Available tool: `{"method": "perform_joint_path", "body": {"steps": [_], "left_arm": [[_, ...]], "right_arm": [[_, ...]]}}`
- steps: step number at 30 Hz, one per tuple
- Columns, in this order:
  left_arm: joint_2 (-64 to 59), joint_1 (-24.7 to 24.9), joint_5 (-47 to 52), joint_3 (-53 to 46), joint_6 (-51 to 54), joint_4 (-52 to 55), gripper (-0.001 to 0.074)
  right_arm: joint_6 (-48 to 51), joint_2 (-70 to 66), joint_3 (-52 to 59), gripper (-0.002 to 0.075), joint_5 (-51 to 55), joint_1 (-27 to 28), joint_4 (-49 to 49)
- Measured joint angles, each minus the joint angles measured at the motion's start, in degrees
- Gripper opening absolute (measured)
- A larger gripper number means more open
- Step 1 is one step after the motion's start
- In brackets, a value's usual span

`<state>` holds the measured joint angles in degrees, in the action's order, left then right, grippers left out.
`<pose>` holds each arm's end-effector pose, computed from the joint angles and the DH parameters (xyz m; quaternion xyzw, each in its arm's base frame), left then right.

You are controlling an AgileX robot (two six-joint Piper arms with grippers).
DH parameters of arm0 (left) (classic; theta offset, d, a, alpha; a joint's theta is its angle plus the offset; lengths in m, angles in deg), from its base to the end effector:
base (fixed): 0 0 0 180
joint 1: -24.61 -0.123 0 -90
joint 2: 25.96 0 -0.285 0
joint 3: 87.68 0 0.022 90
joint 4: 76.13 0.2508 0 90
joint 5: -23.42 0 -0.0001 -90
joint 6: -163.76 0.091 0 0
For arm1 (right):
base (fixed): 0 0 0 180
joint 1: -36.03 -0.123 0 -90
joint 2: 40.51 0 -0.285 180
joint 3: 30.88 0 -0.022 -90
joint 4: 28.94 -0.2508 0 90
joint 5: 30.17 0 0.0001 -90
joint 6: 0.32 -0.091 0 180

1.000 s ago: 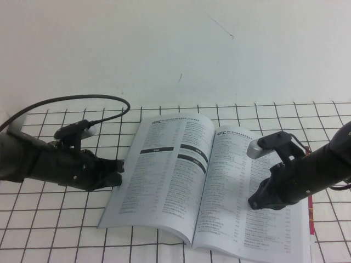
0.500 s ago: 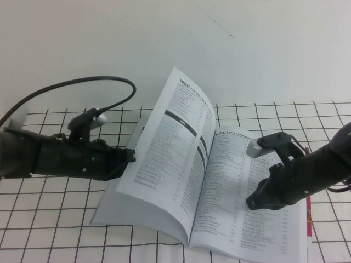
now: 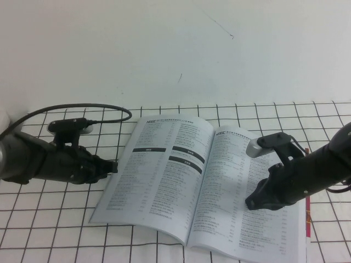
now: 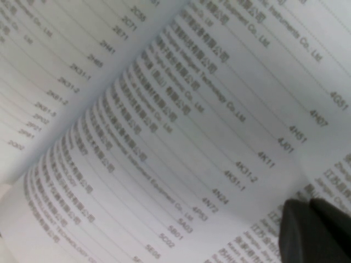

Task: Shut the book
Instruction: 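Close the open booklet and leave it lying on the table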

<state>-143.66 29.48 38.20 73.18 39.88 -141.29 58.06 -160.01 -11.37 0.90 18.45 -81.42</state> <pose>0.3700 -0.0528 0.1366 0.0086 0.9430 -0.1458 0.2990 0.3233 0.1416 0.1186 -0.2681 0.9244 0.2167 0.1633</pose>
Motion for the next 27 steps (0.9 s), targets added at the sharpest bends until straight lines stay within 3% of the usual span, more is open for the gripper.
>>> {"method": "perform_joint_path", "body": {"steps": [10, 18, 22, 27], "left_arm": [[-1.8, 0.0, 9.0, 1.2, -1.7, -2.3, -0.0004], [0.9, 5.1, 17.0, 0.4, 0.3, -6.6, -0.0004], [4.1, 6.4, 22.2, 0.2, 4.3, -14.8, -0.0004], [6.2, 7.1, 38.7, 0.2, 12.7, -29.0, -0.0004]], "right_arm": [[0.0, -0.1, 0.0, -0.0003, -0.1, 0.0, -0.1], [-0.1, -0.1, 0.0, -0.0003, -0.5, 0.0, -0.7], [-0.1, -0.1, 0.0, -0.0003, -0.7, 0.0, -0.8], [-0.7, 0.4, -0.5, -0.0003, -0.6, 0.0, 1.3]]}}
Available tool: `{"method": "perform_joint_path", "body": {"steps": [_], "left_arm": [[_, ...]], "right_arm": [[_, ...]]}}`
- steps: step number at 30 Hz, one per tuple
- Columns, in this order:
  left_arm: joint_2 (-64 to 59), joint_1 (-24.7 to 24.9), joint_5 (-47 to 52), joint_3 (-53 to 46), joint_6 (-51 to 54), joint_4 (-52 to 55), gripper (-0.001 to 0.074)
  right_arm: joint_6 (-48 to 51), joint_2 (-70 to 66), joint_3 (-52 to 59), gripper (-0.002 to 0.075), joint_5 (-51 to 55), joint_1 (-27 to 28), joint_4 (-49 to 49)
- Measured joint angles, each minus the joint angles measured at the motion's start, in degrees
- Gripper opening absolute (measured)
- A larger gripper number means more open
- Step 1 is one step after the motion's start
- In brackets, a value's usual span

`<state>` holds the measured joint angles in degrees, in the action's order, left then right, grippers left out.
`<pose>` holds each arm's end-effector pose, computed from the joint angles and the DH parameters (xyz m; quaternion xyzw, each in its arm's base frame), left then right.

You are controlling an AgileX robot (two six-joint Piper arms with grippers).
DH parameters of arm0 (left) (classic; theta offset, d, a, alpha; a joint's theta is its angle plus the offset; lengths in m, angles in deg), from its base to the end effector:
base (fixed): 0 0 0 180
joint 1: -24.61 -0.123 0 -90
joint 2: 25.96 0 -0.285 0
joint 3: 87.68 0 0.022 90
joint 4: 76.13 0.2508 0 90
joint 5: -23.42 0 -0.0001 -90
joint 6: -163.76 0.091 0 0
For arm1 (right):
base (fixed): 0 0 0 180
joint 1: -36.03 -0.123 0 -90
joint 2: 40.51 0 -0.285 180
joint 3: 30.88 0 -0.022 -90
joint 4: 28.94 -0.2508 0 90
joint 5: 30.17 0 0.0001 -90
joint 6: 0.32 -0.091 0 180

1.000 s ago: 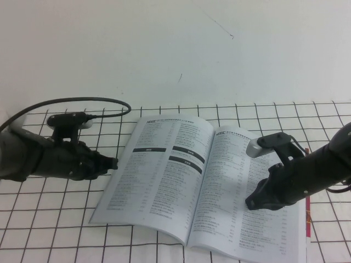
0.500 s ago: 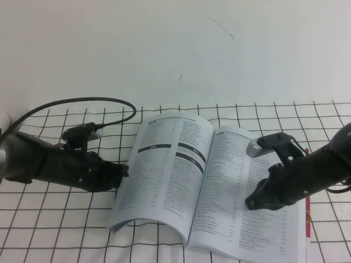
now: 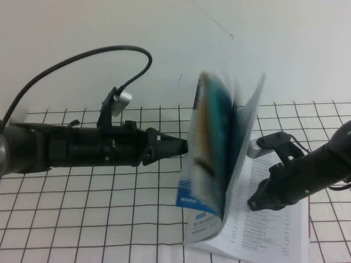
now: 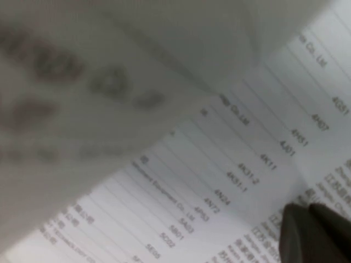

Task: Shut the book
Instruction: 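Close the open booklet and leave it lying on the table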

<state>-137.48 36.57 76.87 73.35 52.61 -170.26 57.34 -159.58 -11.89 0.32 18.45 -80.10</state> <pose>0.3313 -0.1448 0.2109 0.0941 0.8139 -0.5148 0.2522 0.3259 0.1410 0.1226 -0.2719 0.9235 0.2088 0.1719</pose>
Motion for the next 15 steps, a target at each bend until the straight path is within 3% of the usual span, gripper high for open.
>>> {"method": "perform_joint_path", "body": {"steps": [4, 7, 12, 15], "left_arm": [[0.6, 0.3, 7.5, 0.0, 2.2, -2.2, -0.0004], [1.7, 0.3, 8.6, 0.0, 2.5, -2.3, -0.0004], [5.7, -0.8, 7.5, 0.0, 2.6, -1.3, -0.0004], [9.7, -3.3, 2.4, 0.0, -1.0, 6.3, -0.0004]], "right_arm": [[-6.4, 2.4, 0.0, -0.0003, 0.0, 0.0, 9.9], [-17.7, 6.5, 0.0, -0.0003, 1.6, 0.4, 25.2], [-34.4, 16.6, 0.0, -0.0003, 10.6, 0.6, 51.9], [-39.9, 23.0, 0.0, -0.0003, 15.6, 0.6, 62.4]]}}
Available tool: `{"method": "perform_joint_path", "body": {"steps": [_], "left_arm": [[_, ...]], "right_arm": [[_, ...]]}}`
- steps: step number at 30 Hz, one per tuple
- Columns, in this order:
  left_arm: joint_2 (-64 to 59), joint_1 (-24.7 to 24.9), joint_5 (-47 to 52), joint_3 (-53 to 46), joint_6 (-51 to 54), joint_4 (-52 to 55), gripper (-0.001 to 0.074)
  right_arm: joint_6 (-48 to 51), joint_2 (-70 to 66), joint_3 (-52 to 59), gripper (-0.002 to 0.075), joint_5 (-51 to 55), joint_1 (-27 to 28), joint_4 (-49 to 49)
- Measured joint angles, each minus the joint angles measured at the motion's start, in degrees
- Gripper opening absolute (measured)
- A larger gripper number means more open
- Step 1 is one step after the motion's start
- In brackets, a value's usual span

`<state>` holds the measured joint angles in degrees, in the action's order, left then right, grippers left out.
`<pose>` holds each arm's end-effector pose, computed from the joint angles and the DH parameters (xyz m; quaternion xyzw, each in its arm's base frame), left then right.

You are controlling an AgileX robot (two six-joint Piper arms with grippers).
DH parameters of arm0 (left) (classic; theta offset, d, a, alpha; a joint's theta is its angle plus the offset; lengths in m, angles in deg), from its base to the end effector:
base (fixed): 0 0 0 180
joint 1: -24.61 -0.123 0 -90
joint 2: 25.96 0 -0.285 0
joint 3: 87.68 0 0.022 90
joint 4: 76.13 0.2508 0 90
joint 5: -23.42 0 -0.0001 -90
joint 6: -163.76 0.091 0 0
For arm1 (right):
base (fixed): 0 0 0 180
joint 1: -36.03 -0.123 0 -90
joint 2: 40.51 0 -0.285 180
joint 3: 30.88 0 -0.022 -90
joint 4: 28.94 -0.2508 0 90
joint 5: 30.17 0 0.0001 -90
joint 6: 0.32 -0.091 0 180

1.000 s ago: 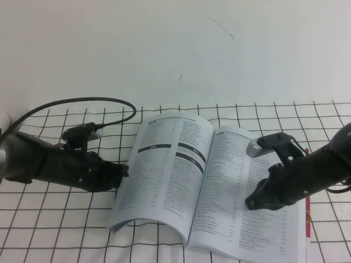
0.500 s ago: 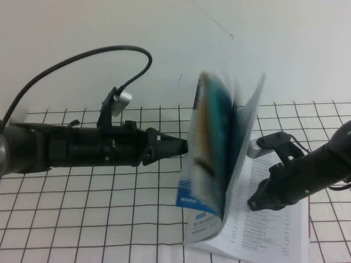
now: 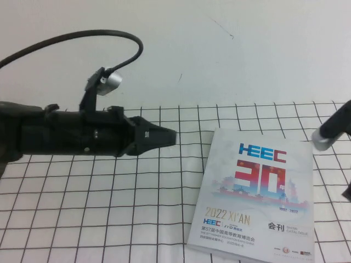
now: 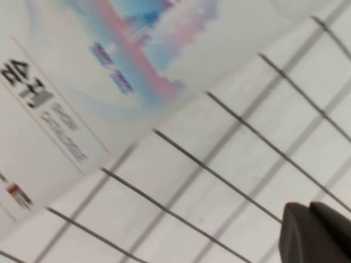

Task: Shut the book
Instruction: 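Close the open booklet and leave it lying on the table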

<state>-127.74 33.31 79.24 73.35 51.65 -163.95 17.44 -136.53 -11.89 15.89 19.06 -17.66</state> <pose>0.3122 -0.1239 0.2641 0.1541 0.7959 -0.4982 0.3077 0.2873 0.0742 0.2354 -0.3461 0.9203 -0.0821 0.1631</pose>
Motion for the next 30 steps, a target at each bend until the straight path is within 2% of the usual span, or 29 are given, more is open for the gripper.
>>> {"method": "perform_joint_path", "body": {"steps": [3, 7, 10, 17, 24, 30], "left_arm": [[4.9, -2.7, -5.6, 0.0, -8.0, 13.1, -0.0004], [12.7, -6.0, -8.5, -0.4, -18.1, 32.6, -0.0004], [19.3, -6.7, -11.3, -2.3, -23.1, 39.2, -0.0004], [39.3, -6.7, -19.0, -11.0, -21.9, 40.2, -0.0004], [62.7, -6.7, -29.0, -24.8, -12.7, 38.2, -0.0004], [79.0, -6.7, -33.1, -34.6, -6.2, 35.2, -0.0004]], "right_arm": [[-2.3, 6.7, 0.0, -0.0003, 3.0, 0.0, 4.3], [-2.8, 15.5, 0.2, -0.0003, 4.3, 0.0, 3.3], [-2.8, 22.7, 0.5, -0.0003, 4.0, 0.0, -0.2], [-4.6, 40.1, 7.0, -0.0003, -3.4, 0.0, -5.5], [-5.8, 57.7, 21.8, -0.0003, -6.2, 0.0, -5.7], [-7.6, 72.1, 33.0, -0.0003, -9.6, 0.0, -5.8]]}}
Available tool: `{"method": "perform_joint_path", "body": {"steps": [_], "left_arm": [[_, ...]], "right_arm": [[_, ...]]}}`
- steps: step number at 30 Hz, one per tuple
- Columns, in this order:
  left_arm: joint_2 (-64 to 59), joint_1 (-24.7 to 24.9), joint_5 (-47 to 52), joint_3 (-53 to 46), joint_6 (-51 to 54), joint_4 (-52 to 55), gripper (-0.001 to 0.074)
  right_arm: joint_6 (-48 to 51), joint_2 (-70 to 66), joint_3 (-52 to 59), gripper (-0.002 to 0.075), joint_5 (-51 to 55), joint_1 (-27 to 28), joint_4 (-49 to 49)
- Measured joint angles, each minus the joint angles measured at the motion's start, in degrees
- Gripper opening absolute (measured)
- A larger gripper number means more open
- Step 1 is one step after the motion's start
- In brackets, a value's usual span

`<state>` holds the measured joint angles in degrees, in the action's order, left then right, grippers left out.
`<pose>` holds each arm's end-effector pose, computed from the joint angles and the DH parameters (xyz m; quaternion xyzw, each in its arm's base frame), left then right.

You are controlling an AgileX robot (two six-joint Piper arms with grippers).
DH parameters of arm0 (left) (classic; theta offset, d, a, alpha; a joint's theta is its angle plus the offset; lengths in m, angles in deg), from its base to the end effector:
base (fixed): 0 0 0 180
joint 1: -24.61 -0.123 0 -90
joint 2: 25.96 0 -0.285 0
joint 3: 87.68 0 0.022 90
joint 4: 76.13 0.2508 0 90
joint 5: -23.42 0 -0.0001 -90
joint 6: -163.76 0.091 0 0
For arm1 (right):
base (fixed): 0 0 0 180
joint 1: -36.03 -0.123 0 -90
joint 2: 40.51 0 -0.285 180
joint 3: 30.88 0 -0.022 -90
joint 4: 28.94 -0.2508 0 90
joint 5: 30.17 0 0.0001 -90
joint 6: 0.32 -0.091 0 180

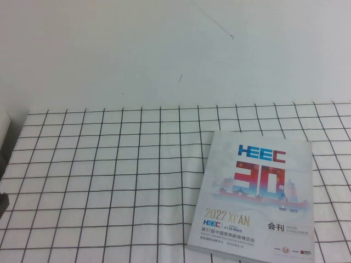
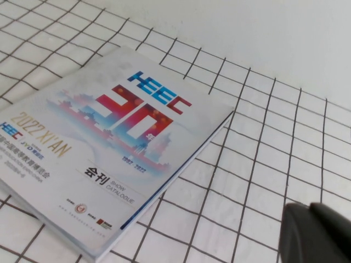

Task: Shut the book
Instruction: 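Close the open booklet and leave it lying on the table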

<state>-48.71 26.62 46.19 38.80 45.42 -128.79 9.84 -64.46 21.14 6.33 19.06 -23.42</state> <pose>0.0611 -0.0302 0.3132 0.1900 0.6845 -0.0542 0.7018 0.0604 0.0130 0.2862 -0.2106 0.8034 -0.0123 0.5569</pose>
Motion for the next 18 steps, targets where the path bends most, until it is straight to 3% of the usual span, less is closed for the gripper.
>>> {"method": "perform_joint_path", "body": {"steps": [8, 18], "left_arm": [[9.4, 0.0, -0.5, -5.5, 0.2, -1.9, -0.0004], [10.3, 0.0, -0.3, -5.8, -0.6, -8.1, -0.0004]], "right_arm": [[-1.2, 10.4, 4.0, -0.0003, 0.3, 0.0, -1.4], [-1.4, 11.0, 4.0, -0.0003, 3.4, 0.0, -3.2]]}}
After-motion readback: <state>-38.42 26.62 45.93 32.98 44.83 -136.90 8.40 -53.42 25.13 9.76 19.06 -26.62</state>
